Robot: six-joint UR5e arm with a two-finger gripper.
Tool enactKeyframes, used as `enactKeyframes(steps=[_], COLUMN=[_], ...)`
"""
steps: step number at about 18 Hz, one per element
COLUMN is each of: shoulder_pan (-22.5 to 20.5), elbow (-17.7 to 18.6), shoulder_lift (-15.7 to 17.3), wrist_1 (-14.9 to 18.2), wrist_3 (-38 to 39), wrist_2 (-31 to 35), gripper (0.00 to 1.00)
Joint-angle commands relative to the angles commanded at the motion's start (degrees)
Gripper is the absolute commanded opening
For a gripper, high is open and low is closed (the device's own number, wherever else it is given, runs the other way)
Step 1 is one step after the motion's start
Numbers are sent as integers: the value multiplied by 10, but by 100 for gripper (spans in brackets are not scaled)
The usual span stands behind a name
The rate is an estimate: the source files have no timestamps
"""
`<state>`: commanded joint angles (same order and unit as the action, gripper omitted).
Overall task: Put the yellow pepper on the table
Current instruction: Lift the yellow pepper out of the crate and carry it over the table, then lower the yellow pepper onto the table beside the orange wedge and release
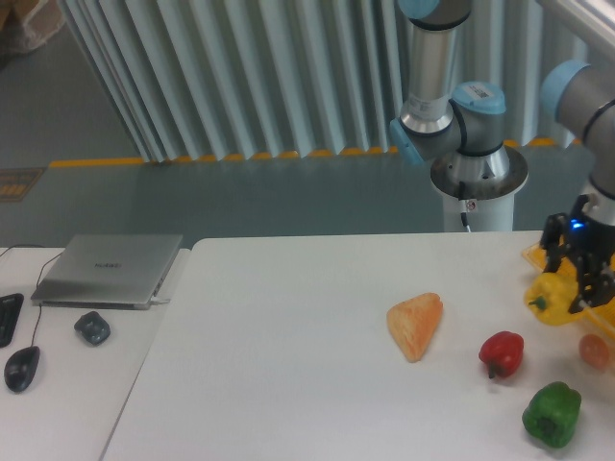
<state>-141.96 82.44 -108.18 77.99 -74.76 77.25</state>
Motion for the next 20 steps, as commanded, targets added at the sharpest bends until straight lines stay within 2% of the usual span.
enactKeyframes(steps=[4,6,9,16,20], shoulder_pan=[45,66,100,157,166], elbow=[15,23,26,54,55], shoulder_lift=[-10,-12,-26,-41,-55], wrist_1=[-78,-96,-100,-99,-100], wrist_3=[117,140,152,184,189], wrist_2=[5,31,76,81,93], gripper=[50,50,50,50,51])
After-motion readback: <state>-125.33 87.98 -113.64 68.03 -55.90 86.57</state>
